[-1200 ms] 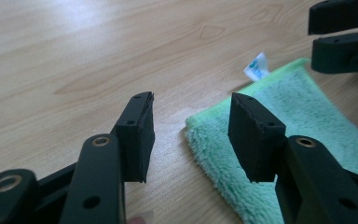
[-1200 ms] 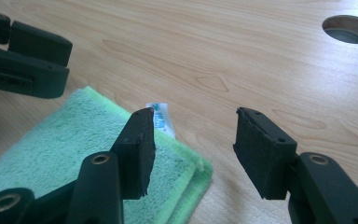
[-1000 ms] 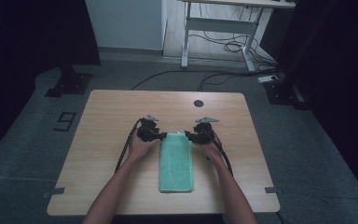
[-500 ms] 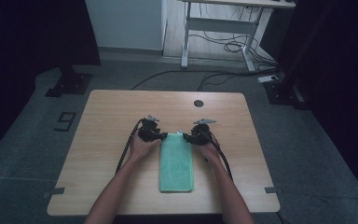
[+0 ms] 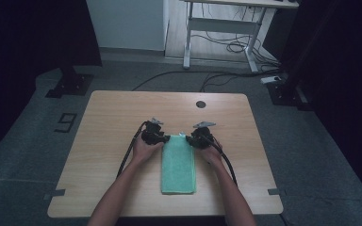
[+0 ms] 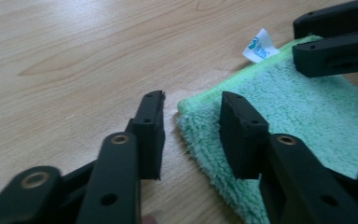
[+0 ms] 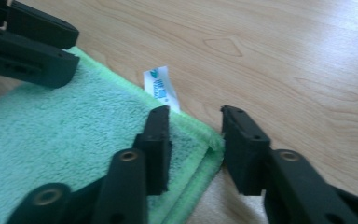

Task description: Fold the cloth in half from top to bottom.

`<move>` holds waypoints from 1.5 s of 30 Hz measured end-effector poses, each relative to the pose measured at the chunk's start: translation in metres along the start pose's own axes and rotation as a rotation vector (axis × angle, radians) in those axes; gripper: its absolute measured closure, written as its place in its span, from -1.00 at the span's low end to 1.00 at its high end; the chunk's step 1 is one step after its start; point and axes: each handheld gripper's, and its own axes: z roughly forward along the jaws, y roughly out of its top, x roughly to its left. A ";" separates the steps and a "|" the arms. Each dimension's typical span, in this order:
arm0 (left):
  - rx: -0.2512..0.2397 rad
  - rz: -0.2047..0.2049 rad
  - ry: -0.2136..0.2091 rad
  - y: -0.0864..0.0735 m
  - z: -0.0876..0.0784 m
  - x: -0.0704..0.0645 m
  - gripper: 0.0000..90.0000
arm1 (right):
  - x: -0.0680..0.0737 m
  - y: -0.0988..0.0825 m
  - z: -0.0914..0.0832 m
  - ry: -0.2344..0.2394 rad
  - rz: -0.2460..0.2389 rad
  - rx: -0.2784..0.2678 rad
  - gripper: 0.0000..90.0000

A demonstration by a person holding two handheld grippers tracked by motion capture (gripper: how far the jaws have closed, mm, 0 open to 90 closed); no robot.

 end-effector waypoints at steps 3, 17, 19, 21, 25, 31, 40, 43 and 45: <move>-0.001 0.010 -0.012 -0.001 0.001 -0.002 0.55 | 0.002 0.000 0.001 0.010 -0.003 0.001 0.62; -0.025 0.003 -0.019 -0.005 0.001 -0.006 0.87 | -0.001 0.000 0.001 0.054 0.023 -0.001 0.82; -0.027 -0.002 -0.021 -0.005 0.001 -0.006 0.89 | -0.002 -0.001 0.001 0.060 0.030 -0.003 0.83; -0.026 -0.014 -0.030 -0.004 0.001 -0.005 0.91 | -0.002 0.000 0.000 0.062 0.032 -0.002 0.86; -0.024 -0.007 -0.036 0.000 0.001 -0.004 0.93 | -0.002 0.001 -0.001 0.049 0.014 -0.002 0.90; -0.051 -0.001 -0.048 0.011 -0.001 -0.003 0.94 | -0.008 0.003 -0.002 0.046 0.031 -0.023 0.92; -0.083 0.037 -0.058 0.022 -0.008 -0.008 0.95 | -0.014 0.010 -0.015 0.034 0.026 -0.076 0.92; -0.086 0.039 -0.059 0.021 -0.011 -0.008 0.95 | -0.013 0.011 -0.017 0.033 0.024 -0.080 0.92; -0.090 0.037 -0.059 0.020 -0.013 -0.007 0.95 | -0.011 0.012 -0.018 0.035 0.018 -0.087 0.92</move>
